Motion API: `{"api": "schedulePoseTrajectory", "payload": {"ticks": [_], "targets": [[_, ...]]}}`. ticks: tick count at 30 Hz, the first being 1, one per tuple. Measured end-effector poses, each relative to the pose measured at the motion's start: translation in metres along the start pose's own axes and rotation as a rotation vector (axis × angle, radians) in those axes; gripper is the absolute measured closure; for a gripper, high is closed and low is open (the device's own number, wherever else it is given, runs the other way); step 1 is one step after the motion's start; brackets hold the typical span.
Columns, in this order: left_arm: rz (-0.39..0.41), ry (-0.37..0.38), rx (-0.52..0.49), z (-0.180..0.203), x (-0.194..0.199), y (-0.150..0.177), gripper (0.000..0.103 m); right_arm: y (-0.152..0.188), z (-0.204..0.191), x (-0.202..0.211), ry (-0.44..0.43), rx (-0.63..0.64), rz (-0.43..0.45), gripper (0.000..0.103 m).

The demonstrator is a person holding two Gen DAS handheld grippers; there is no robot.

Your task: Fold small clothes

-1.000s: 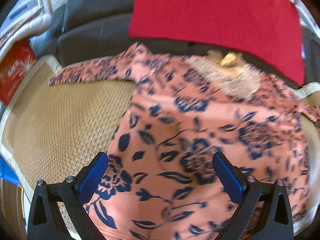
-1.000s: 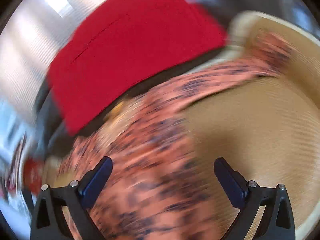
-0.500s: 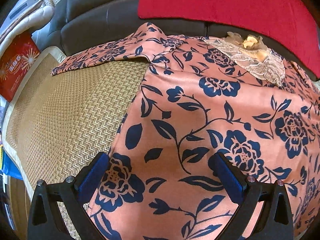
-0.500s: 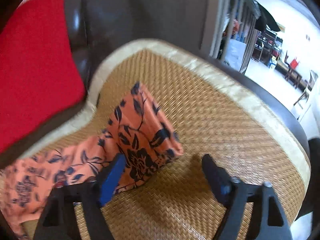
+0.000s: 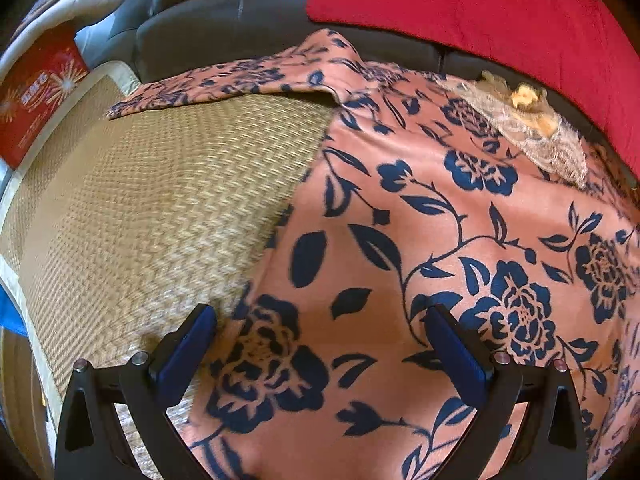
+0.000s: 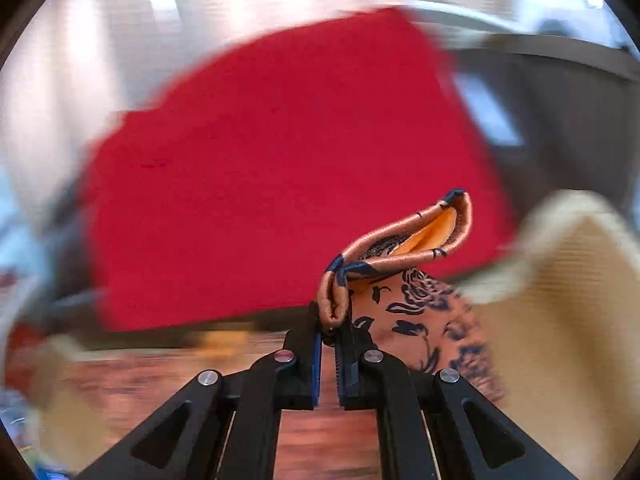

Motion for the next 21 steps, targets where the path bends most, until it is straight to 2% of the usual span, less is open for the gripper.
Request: {"api": "schedulePoseTrajectory", "payload": {"ticks": [2,4,5,6,8,9,11,14,15,16,18,21], "targets": [[0.005,0.003,0.022,-0.009,0.005,0.000,0.000,0.020,-0.064,-0.019,-0.133,-0.011,-0.036,0.094],[0.012,0.012,0.055,-0.021,0.010,-0.003,0.000,0.052,-0.108,-0.057,-0.226,-0.051,-0.126,0.071],[0.016,0.017,0.068,-0.025,0.011,-0.004,0.000,0.067,-0.117,-0.073,-0.261,-0.072,-0.172,0.028],[0.020,0.022,0.081,-0.030,0.013,-0.005,0.000,0.089,-0.123,-0.094,-0.298,-0.100,-0.235,0.013],[0.030,0.031,0.101,-0.036,0.016,-0.010,0.000,0.125,-0.121,-0.116,-0.342,-0.137,-0.332,0.014],[0.037,0.041,0.108,-0.038,0.017,-0.012,0.000,0.144,-0.115,-0.113,-0.346,-0.140,-0.352,0.014],[0.033,0.072,0.115,-0.036,0.017,-0.019,0.000,0.155,-0.084,-0.099,-0.314,-0.143,-0.331,0.014],[0.020,0.199,0.122,-0.014,0.020,-0.042,0.000,0.164,-0.032,-0.071,-0.274,-0.190,-0.275,0.014],[0.018,0.273,0.120,0.000,0.021,-0.054,0.000,0.167,-0.017,-0.061,-0.260,-0.186,-0.261,0.014],[0.021,0.307,0.117,0.010,0.023,-0.062,0.000,0.169,-0.004,-0.053,-0.248,-0.183,-0.248,0.014],[0.011,0.424,0.115,0.039,0.022,-0.087,0.000,0.173,0.020,-0.038,-0.237,-0.195,-0.226,0.014],[-0.067,0.562,0.129,0.085,0.006,-0.120,0.000,0.183,0.035,-0.033,-0.231,-0.218,-0.213,0.014]]}}
Point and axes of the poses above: each gripper's, at about its wrist camera, not at the fingertips, and x roughly against the way its jaws point, z to its right, y to its underside, the point moved 1 cm from there along -x, roughly the way its jaws point, and after that the axes turned 6 degrees about -y, right-handed, at the moved point
